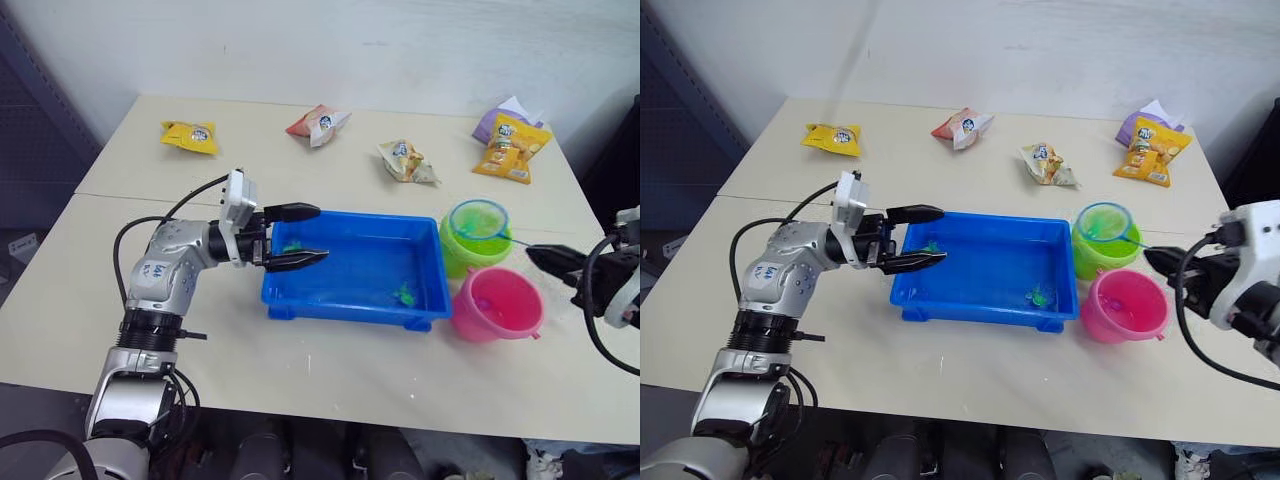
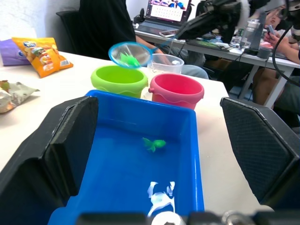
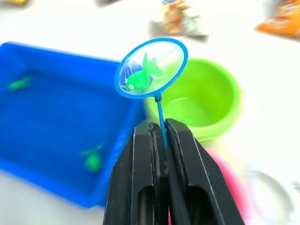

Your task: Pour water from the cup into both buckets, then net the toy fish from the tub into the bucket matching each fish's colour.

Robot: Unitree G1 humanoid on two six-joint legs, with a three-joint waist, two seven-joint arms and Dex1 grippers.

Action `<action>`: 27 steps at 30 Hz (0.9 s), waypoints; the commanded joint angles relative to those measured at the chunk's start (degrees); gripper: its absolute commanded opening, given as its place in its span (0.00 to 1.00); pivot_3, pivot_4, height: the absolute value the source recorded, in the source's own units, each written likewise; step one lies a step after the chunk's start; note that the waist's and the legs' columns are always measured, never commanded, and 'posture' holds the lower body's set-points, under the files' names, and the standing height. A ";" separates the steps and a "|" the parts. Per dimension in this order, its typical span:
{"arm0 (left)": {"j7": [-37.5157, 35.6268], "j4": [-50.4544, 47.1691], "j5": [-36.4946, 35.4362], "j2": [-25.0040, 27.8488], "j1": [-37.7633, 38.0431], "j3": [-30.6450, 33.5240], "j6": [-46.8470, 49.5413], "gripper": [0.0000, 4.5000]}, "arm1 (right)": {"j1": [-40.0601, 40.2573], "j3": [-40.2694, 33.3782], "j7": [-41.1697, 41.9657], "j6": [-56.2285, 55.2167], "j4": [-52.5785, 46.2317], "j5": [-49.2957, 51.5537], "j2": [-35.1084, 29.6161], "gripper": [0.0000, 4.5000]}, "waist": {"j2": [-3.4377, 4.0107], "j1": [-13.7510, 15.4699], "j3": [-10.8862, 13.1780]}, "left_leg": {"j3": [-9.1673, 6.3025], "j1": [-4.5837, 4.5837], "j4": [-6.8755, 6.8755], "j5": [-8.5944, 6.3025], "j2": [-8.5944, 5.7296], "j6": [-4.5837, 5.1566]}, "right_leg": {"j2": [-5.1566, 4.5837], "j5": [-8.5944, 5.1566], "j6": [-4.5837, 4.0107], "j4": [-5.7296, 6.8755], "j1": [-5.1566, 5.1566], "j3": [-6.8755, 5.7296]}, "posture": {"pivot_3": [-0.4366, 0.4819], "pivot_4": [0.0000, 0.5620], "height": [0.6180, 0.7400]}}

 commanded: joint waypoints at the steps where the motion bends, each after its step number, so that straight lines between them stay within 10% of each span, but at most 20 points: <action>1: -0.22 0.28 0.29 -0.93 -2.07 -0.14 -1.07 1.00 | 3.44 2.95 3.23 -9.84 0.75 -10.92 -3.30 0.00 | 0.01 -0.02 0.00 | 0.00 0.00 -0.01 0.00 0.00 0.00 | 0.00 0.00 0.00 0.00 0.00 0.01 | 0.48 0.27 0.98; 12: 0.83 -0.56 0.12 -2.79 -2.94 -0.29 -0.38 1.00 | 10.80 20.61 3.12 -51.47 10.90 -49.67 -2.79 0.00 | 0.01 -0.06 -0.01 | 0.09 0.05 0.02 0.04 -0.03 -0.06 | 0.05 0.02 0.04 0.03 -0.01 0.06 | 0.48 0.27 0.98; 27: 2.25 -2.93 -0.05 -2.21 -1.23 0.10 -0.14 1.00 | 14.23 24.51 -8.64 -88.83 24.57 -86.62 -10.30 0.00 | 0.01 -0.10 -0.01 | 0.19 0.22 0.05 0.11 -0.02 -0.18 | 0.05 0.01 0.04 0.00 0.01 0.20 | 0.48 0.27 0.98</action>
